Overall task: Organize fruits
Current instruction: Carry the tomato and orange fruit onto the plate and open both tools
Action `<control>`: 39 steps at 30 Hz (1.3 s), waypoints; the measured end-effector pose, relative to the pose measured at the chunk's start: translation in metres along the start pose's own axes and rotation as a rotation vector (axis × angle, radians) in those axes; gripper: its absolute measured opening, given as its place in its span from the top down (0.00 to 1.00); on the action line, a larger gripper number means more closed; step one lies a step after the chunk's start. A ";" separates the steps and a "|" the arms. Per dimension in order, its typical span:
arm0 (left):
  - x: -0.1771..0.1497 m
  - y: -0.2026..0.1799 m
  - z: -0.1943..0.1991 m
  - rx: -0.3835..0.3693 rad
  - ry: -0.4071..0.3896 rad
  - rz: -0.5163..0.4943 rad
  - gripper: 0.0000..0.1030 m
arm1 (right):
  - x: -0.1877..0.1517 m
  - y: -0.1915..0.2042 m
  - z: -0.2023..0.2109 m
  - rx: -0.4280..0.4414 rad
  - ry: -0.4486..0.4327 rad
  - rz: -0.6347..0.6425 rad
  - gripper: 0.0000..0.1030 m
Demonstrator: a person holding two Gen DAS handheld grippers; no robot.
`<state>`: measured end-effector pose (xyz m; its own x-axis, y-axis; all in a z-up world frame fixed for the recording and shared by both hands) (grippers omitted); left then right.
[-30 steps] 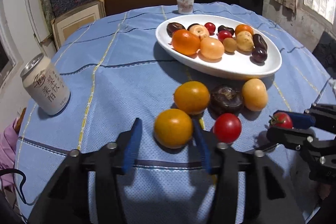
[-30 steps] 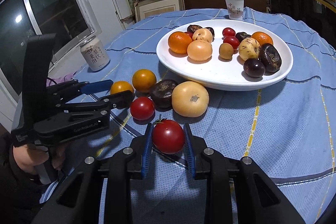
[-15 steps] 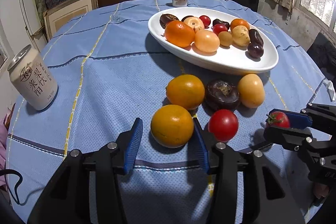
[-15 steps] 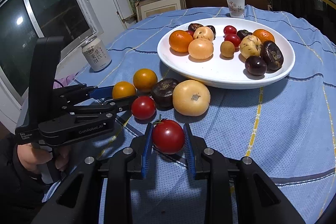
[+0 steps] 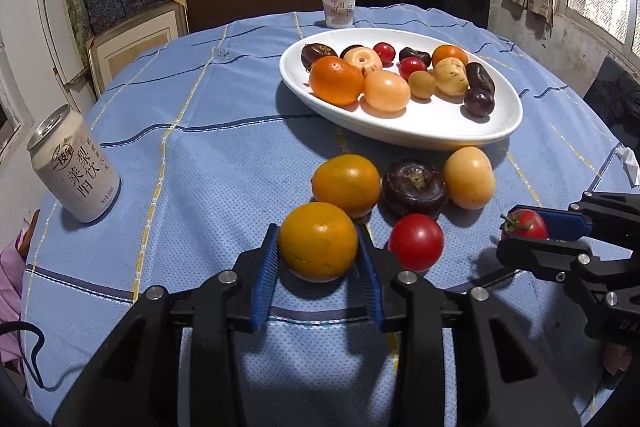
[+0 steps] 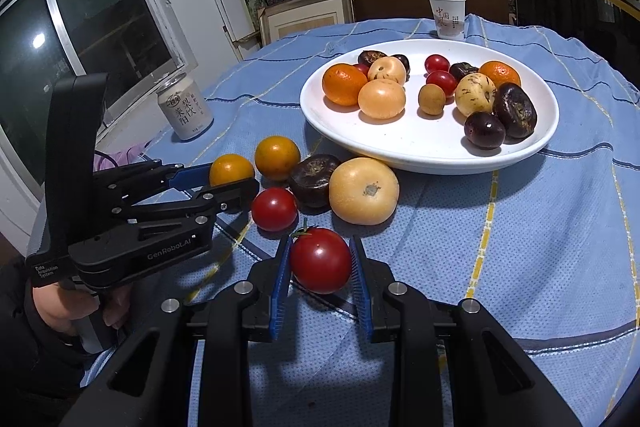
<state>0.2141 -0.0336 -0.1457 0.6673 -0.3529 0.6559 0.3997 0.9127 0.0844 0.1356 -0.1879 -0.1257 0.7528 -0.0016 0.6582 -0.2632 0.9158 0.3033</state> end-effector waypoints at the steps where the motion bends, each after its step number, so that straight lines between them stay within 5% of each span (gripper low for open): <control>1: 0.000 0.000 0.000 0.000 -0.001 0.003 0.64 | 0.000 0.000 0.001 -0.001 -0.003 0.000 0.72; 14: -0.001 0.002 0.018 0.022 -0.038 0.016 0.64 | -0.006 -0.011 0.023 -0.007 -0.037 -0.060 0.72; 28: 0.036 -0.042 0.090 -0.118 -0.151 -0.003 0.64 | 0.004 -0.054 0.094 -0.104 -0.149 -0.075 0.72; 39: 0.080 -0.067 0.050 -0.109 -0.091 -0.013 0.64 | 0.051 -0.065 0.098 -0.161 -0.188 -0.014 0.72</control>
<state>0.2092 -0.1124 -0.0612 0.6037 -0.3398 0.7212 0.4772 0.8787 0.0146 0.1317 -0.2867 -0.0440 0.6266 -0.0760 0.7756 -0.1423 0.9673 0.2097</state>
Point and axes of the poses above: each gripper's, at about its wrist camera, not at the fingertips, and z roughly against the way its jaws point, y to its left, x to its top, the point moved 7 cm from there along -z, roughly the way its jaws point, and after that the axes turned 2 degrees about -z, right-handed, at the moved point
